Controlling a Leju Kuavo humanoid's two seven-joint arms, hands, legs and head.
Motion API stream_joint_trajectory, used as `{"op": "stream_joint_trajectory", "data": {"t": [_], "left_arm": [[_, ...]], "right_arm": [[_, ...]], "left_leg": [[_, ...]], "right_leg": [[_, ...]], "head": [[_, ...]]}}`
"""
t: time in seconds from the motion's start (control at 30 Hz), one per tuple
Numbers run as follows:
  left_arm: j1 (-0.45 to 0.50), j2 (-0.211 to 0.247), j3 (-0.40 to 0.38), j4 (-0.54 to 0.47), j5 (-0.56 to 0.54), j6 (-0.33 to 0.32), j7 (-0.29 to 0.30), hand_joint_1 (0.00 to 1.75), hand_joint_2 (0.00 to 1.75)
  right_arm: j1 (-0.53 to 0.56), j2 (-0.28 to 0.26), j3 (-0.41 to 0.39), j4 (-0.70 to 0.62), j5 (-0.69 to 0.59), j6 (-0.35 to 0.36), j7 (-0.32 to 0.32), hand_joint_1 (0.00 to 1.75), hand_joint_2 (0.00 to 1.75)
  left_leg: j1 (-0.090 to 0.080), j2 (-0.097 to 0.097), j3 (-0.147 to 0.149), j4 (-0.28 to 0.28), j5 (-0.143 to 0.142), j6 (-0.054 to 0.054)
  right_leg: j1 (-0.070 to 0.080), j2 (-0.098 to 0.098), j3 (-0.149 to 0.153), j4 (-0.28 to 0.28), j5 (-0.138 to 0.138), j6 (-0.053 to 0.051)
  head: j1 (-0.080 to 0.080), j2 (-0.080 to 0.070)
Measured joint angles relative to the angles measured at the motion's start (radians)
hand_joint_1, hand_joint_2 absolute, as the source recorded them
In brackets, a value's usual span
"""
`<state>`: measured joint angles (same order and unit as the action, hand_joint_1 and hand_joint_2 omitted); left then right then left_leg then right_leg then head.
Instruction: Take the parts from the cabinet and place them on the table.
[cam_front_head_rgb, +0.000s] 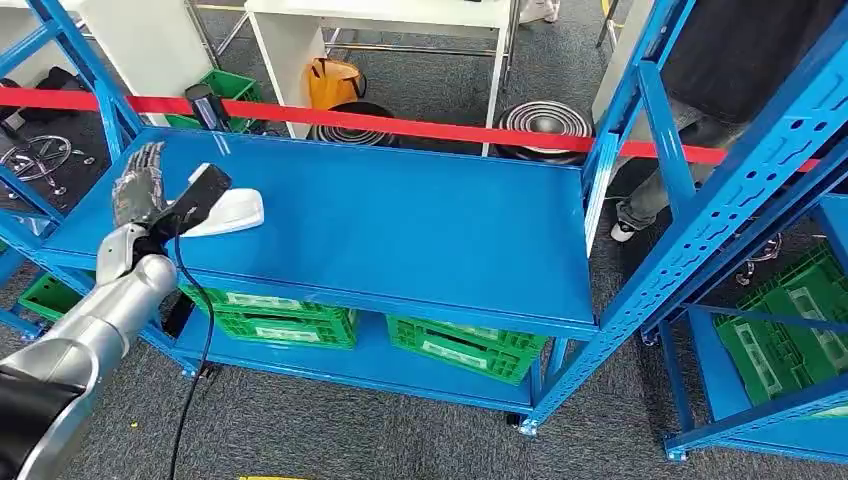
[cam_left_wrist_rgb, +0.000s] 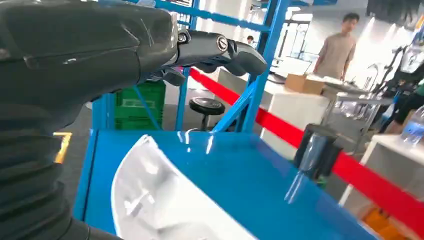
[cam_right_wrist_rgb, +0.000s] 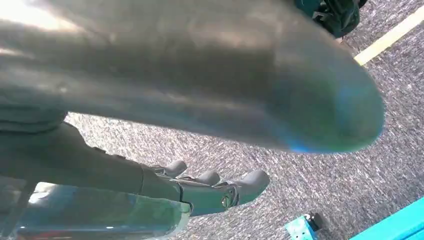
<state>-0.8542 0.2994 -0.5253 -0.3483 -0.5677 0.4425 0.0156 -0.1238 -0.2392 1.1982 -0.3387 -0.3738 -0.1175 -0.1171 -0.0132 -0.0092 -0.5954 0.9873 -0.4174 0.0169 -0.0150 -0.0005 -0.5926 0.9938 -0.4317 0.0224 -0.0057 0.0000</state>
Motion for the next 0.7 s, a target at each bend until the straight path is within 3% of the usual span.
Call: {"op": "stream_joint_trajectory", "data": {"t": [0.2,0.7], "left_arm": [[0.025,0.008,-0.005,0.005,-0.059,-0.030,0.041,0.00,1.75],[0.062,0.000,-0.029,0.010,-0.117,-0.080,0.077,0.00,1.75]], "right_arm": [[0.000,0.006,-0.003,0.000,0.007,0.008,0.007,0.00,0.00],[0.001,0.014,-0.008,0.007,0.011,0.014,0.008,0.00,0.00]], "left_leg": [[0.000,0.000,0.000,0.000,0.000,0.000],[0.000,0.001,0.000,0.000,0.000,0.000]], "right_leg": [[0.000,0.000,0.000,0.000,0.000,0.000],[0.000,0.000,0.000,0.000,0.000,0.000]], "head": [[0.000,0.000],[0.000,0.000]]}}
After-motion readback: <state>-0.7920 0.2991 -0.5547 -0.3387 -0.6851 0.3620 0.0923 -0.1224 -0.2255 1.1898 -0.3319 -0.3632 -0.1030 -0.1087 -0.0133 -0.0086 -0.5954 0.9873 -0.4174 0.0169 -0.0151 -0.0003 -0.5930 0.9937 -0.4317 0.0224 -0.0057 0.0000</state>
